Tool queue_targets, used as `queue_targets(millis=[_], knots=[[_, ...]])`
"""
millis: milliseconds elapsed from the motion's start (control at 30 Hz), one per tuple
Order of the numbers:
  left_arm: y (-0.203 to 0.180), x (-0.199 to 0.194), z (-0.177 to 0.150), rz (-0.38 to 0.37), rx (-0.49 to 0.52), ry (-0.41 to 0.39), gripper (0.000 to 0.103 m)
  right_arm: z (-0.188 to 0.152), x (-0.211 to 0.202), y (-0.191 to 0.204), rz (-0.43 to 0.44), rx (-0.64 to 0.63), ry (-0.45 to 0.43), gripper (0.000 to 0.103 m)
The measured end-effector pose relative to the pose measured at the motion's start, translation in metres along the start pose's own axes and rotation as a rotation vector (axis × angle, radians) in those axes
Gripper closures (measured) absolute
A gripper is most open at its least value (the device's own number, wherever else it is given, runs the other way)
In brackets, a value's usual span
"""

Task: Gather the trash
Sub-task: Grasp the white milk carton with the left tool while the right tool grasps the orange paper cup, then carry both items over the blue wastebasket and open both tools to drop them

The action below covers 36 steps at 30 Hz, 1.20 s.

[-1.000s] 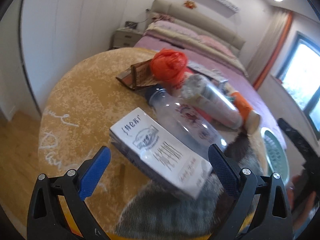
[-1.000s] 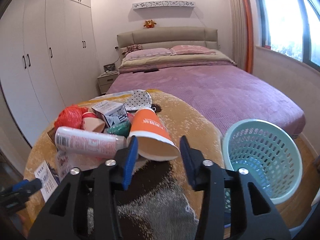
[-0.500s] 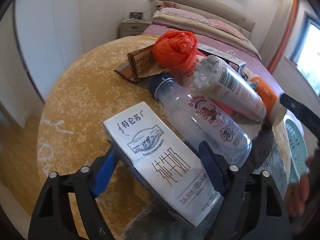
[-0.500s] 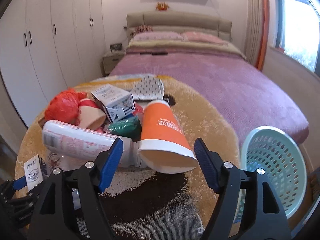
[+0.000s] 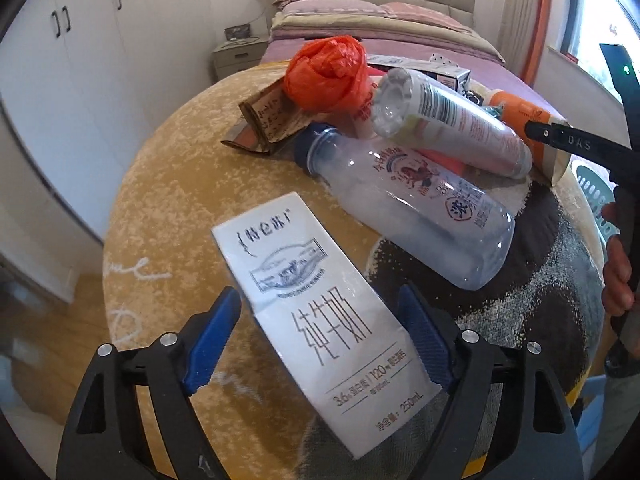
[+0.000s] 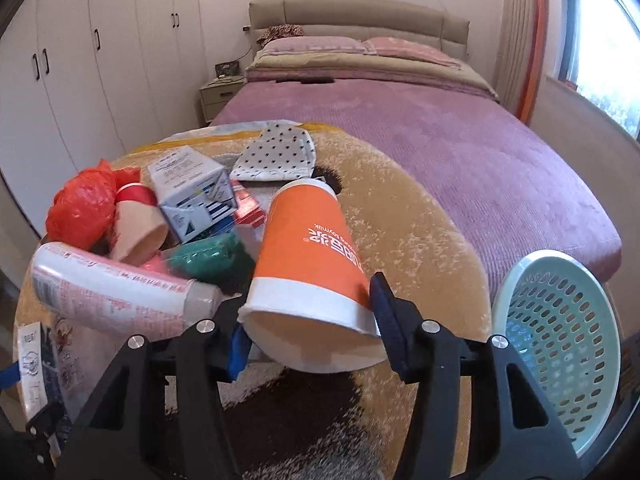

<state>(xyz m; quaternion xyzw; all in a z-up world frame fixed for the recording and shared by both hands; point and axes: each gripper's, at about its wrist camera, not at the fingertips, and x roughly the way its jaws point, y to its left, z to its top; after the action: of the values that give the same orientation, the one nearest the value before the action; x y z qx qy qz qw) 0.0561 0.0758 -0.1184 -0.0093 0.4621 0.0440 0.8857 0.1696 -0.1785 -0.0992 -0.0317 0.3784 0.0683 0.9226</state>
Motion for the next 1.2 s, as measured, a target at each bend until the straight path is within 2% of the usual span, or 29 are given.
queue_targets(millis=[67, 200, 267, 333, 533, 700, 900, 1033, 1200], knots=[[-0.006, 0.002, -0.002, 0.009, 0.019, 0.006, 0.027, 0.001, 0.001, -0.003, 0.008, 0.002, 0.004, 0.053], [-0.015, -0.005, -0.005, 0.022, 0.057, -0.012, 0.036, -0.001, -0.009, -0.009, 0.033, 0.007, -0.033, 0.065], [-0.015, -0.011, -0.007, 0.009, 0.052, -0.035, 0.045, -0.004, -0.021, -0.011, 0.052, 0.013, -0.053, 0.067], [-0.013, -0.017, -0.008, -0.018, 0.031, -0.059, 0.048, -0.006, -0.033, -0.015, 0.080, 0.032, -0.071, 0.067], [-0.010, -0.055, -0.005, -0.096, -0.017, -0.197, 0.052, -0.010, -0.062, -0.034, 0.097, 0.083, -0.115, 0.067], [-0.033, -0.090, 0.014, -0.158, 0.019, -0.330, 0.052, -0.010, -0.094, -0.061, 0.052, 0.141, -0.187, 0.067], [-0.099, -0.098, 0.041, -0.273, 0.118, -0.385, 0.052, -0.019, -0.130, -0.119, -0.053, 0.254, -0.249, 0.067], [-0.159, -0.088, 0.057, -0.376, 0.190, -0.376, 0.052, -0.031, -0.135, -0.165, -0.130, 0.339, -0.224, 0.067], [-0.232, -0.074, 0.069, -0.502, 0.268, -0.343, 0.052, -0.053, -0.127, -0.211, -0.183, 0.436, -0.166, 0.067]])
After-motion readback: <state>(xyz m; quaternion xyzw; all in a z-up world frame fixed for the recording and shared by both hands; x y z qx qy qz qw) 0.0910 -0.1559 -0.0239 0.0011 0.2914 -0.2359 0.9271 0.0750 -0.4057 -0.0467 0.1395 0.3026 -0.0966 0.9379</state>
